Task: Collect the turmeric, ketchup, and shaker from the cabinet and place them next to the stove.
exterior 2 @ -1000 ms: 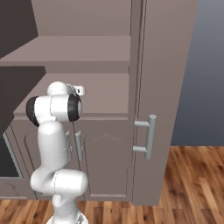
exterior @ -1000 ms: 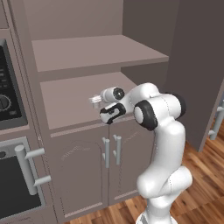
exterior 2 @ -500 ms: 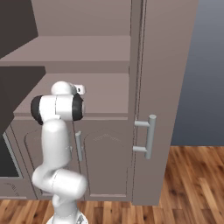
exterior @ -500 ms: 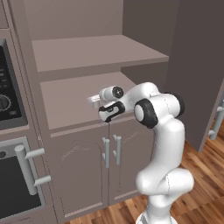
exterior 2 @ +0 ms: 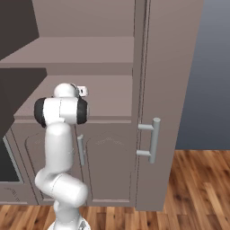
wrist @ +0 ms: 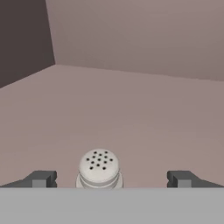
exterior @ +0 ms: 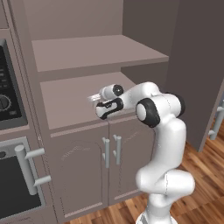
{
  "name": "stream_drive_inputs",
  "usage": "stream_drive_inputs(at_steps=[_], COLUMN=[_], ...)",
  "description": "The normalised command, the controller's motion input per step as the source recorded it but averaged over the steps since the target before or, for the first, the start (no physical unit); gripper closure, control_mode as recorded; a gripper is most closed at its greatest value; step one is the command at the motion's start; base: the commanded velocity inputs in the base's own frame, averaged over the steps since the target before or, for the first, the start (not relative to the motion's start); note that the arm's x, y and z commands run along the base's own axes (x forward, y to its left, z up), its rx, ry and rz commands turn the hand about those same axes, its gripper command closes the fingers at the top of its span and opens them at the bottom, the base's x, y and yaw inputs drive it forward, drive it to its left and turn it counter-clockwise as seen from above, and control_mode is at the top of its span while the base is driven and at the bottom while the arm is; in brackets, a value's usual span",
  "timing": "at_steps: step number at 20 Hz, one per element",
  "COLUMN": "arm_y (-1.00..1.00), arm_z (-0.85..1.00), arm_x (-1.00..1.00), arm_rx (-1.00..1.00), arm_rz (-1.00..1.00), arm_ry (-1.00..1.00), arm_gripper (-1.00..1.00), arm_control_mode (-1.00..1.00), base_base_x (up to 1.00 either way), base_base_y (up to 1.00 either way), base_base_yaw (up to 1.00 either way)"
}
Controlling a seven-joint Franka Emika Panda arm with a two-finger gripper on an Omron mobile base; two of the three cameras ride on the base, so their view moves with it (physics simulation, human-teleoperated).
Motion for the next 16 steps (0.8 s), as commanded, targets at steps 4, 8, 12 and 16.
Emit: stream_drive_inputs(at_steps=[4, 8, 12, 16], arm_y=[0.21, 0.33, 0.20, 0.29], arm_z=[-0.18, -0.18, -0.08, -0.16], arm_x=[0.03, 0.04, 0.07, 0.02], arm_rx=[0.00, -0.01, 0.00, -0.02], arm_rz=[0.00, 0.00, 0.00, 0.00], arm_ry=[0.06, 0.07, 0.08, 0.08], arm_gripper=[-1.00, -1.00, -1.00, 1.00], arm_control_mode=[-1.00, -1.00, -1.00, -1.00], base_base_x=[0.00, 0.00, 0.00, 0.00], base_base_y=[0.00, 0.00, 0.00, 0.00], base_base_yaw=[0.00, 0.00, 0.00, 0.00])
